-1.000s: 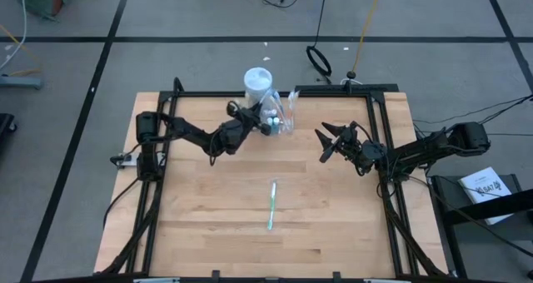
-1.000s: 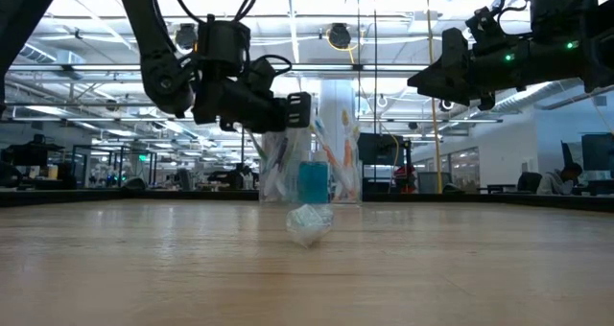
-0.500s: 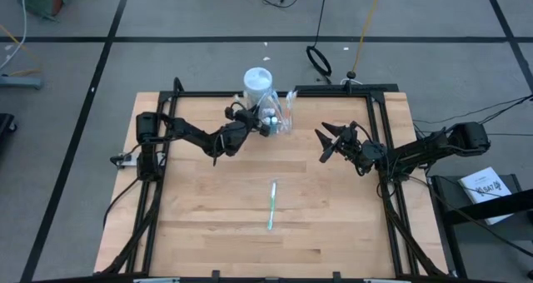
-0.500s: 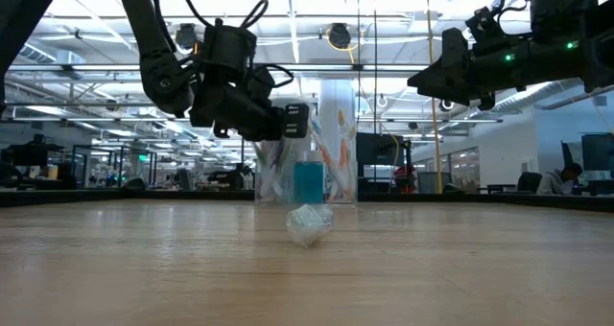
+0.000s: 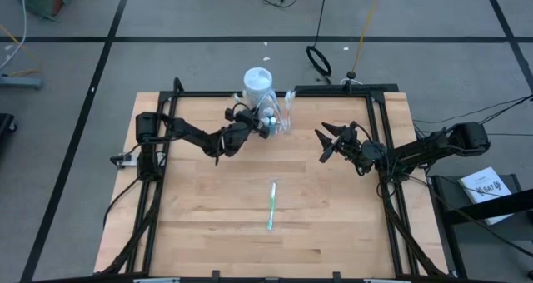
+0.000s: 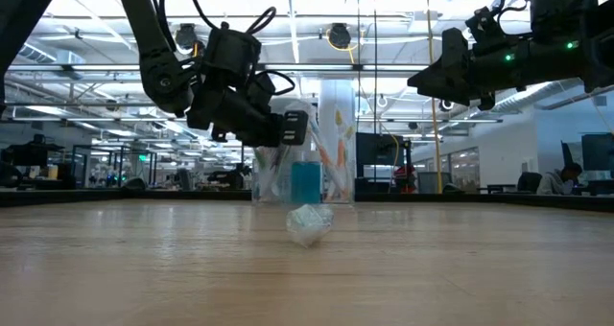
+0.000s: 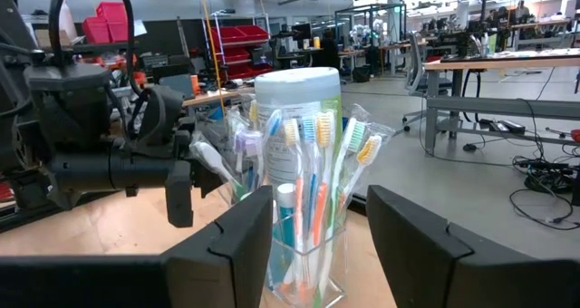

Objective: Pick & Place toothbrushing station
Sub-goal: Put the blue toothbrush into the transparent organizer, then put the green toothbrush into the transparent organizer

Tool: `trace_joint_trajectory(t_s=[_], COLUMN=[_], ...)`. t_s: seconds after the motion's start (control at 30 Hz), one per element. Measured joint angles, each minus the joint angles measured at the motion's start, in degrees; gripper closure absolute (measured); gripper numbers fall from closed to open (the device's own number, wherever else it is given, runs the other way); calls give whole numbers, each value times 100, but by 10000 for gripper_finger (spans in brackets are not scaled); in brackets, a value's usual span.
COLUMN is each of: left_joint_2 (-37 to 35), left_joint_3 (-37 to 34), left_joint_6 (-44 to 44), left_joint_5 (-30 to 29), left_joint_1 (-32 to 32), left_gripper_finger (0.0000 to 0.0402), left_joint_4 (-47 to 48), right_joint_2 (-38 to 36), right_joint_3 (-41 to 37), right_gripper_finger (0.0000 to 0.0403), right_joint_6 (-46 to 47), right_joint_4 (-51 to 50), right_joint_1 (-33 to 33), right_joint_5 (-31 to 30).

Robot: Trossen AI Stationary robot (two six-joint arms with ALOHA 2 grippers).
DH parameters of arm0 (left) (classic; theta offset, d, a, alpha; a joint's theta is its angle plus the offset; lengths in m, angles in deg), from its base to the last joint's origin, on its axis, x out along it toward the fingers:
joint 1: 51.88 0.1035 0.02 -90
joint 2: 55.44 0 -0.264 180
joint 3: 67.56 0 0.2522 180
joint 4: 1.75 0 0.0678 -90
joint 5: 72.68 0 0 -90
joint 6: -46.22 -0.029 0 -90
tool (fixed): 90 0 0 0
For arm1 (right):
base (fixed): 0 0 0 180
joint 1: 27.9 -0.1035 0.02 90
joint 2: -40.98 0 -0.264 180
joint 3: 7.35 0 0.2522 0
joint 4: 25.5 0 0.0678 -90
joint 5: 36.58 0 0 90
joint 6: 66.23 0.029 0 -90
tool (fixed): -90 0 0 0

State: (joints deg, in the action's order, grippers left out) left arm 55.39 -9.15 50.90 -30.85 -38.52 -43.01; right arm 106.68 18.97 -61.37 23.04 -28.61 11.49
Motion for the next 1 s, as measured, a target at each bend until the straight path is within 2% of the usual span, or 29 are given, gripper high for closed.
trace_joint_trajectory(t_s=[0.37,0.77,0.87,1.0], left_joint_2=[-118,-1090,-1334,-1734], left_joint_3=[0,-2,-4,-4], left_joint_6=[-479,308,445,492], left_joint_5=[-189,19,172,211], left_joint_1=[-131,-144,-186,-319], left_gripper_finger=[366,274,265,264], left_joint_4=[222,2154,2526,2988], right_joint_2=[1,2,1,2], right_joint_3=[0,0,0,0], right_gripper_finger=[232,232,232,233], right_joint_6=[2,-7,-1,109], right_joint_4=[-27,-112,-153,-295], right_joint_1=[-1,0,5,7], right_joint_5=[2,26,381,1360])
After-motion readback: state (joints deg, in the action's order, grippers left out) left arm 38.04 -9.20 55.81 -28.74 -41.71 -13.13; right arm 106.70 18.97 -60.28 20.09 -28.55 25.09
